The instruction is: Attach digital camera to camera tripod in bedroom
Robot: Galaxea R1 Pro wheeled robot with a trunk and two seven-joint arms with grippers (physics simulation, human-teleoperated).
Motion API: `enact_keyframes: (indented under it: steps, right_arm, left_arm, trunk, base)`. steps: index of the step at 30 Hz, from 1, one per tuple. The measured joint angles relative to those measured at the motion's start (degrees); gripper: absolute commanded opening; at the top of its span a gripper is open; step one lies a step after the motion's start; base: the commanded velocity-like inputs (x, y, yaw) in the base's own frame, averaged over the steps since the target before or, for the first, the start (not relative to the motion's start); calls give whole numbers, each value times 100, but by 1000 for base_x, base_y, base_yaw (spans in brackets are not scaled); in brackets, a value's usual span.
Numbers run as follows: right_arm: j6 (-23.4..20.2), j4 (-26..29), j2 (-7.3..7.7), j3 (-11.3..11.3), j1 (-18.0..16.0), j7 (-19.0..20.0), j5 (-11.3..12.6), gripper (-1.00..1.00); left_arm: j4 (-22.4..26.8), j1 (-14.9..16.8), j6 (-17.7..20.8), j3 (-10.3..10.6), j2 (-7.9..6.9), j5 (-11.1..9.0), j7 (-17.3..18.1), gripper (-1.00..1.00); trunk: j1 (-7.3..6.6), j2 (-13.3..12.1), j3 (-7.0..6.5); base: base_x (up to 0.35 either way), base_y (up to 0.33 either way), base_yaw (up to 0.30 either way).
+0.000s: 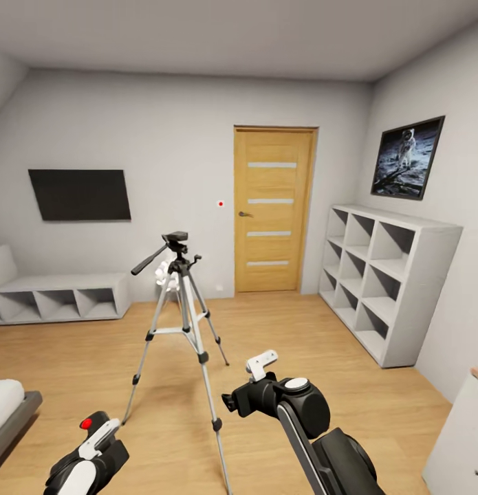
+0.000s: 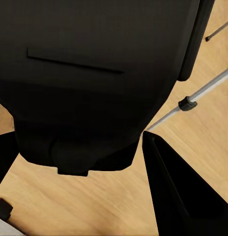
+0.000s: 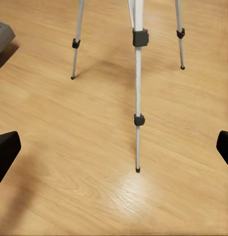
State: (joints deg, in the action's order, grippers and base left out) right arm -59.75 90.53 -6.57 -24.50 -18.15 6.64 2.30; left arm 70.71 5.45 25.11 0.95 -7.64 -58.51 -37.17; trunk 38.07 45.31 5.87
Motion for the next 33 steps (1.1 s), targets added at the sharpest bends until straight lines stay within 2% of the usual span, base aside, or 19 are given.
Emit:
enact_keyframes:
  steps: [8, 14, 33]
  right_arm:
    - [0, 5, 0, -3, 18, -1, 3, 100]
    - [1, 6, 1, -3, 41, -1, -3, 100]
    - [2, 34, 1, -3, 77, -2, -10, 100]
  left_arm:
    - [0, -36, -30, -277, 44, 56, -9, -100]
    - [3, -58, -36, -293, 39, 55, -20, -100]
    - [-4, -64, -31, -295, 20, 52, -15, -100]
  trunk:
    - [0, 0, 0]
    - [0, 0, 0]
    - [0, 0, 0]
  base:
    - [0, 5, -266]
    - [0, 193, -265]
    - [0, 313, -266]
